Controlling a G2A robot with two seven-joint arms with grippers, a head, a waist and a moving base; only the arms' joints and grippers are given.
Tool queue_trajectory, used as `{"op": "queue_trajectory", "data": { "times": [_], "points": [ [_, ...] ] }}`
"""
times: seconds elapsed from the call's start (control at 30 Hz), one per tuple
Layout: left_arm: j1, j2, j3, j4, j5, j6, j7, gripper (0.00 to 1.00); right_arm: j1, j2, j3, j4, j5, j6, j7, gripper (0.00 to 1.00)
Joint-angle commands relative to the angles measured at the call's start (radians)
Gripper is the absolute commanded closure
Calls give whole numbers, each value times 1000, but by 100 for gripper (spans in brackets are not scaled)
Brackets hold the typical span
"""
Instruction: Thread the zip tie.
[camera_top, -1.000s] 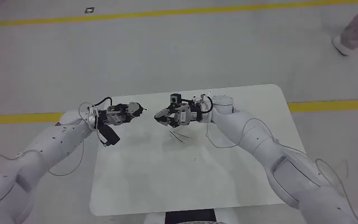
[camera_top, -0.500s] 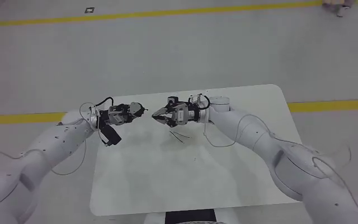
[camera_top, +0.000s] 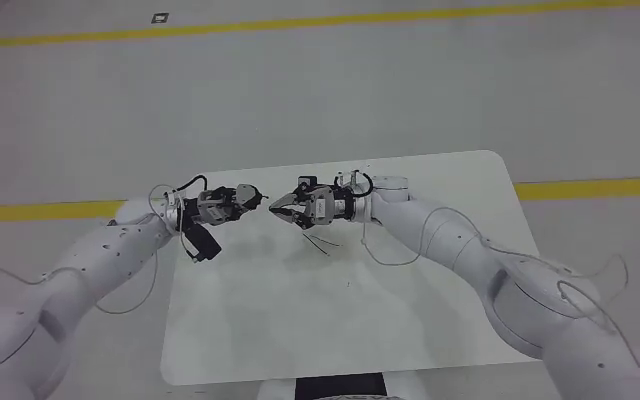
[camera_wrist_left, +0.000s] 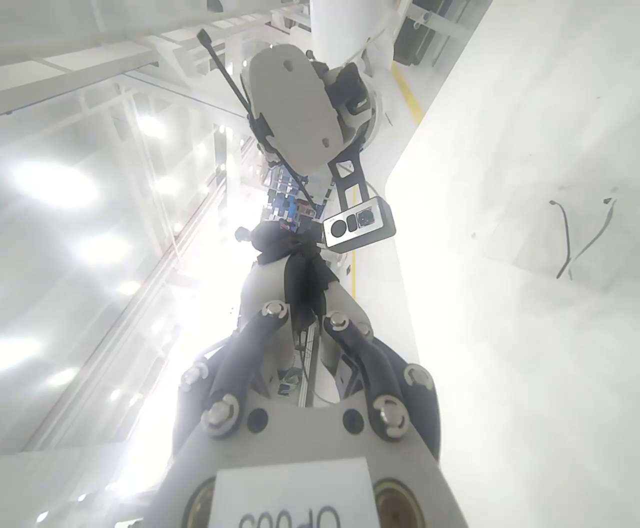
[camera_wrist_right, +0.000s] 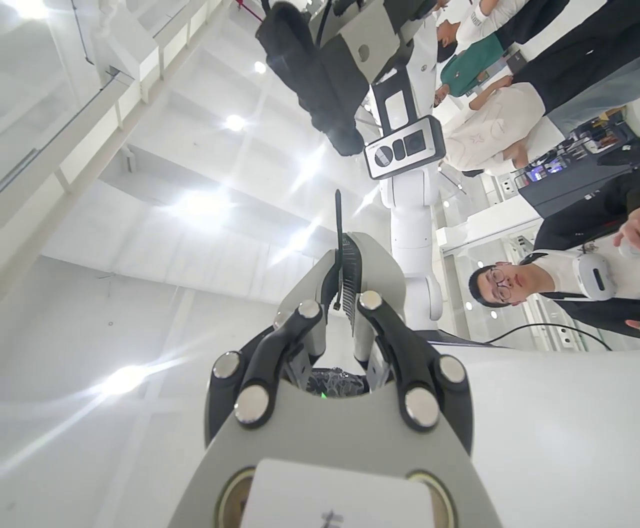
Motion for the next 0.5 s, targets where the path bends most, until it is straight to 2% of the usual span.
{"op": "queue_trajectory", "data": {
  "times": [0.0, 0.47],
  "points": [
    [0, 2, 0, -1, 0, 0, 2, 100, -8, 1, 9, -7, 0, 0, -7, 100],
    [-2, 7, 0, -2, 0, 0, 4, 100, -21, -16, 34, 11, 0, 0, -37, 100]
  ]
}}
